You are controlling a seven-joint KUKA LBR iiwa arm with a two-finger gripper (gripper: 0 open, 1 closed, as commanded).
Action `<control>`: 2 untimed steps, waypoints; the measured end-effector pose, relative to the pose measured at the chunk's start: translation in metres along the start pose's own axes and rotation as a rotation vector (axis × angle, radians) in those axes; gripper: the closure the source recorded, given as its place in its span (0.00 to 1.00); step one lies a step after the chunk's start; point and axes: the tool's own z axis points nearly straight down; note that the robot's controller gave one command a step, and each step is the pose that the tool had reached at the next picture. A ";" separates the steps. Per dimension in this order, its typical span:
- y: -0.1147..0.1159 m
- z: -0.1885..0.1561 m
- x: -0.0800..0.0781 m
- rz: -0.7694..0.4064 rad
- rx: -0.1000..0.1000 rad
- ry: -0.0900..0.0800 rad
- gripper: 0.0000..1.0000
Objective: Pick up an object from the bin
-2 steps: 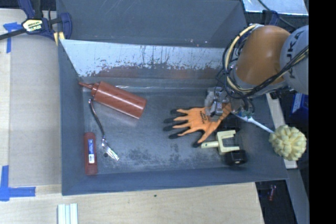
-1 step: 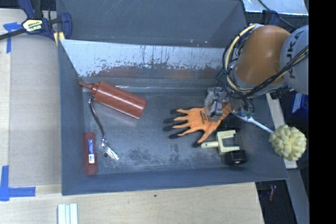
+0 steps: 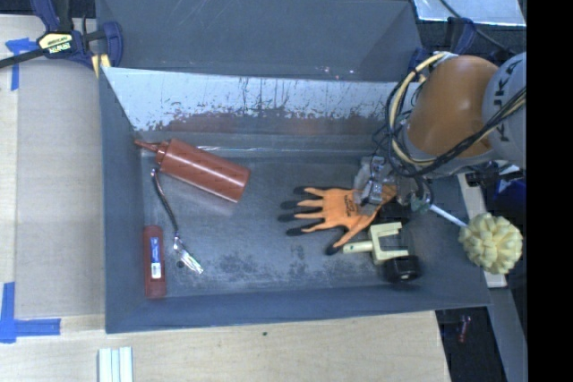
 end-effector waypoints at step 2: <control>-0.006 0.001 -0.019 0.176 -0.001 0.001 1.00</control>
Offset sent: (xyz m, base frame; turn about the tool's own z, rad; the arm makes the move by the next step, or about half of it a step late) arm 0.0437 -0.0243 -0.0014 0.4201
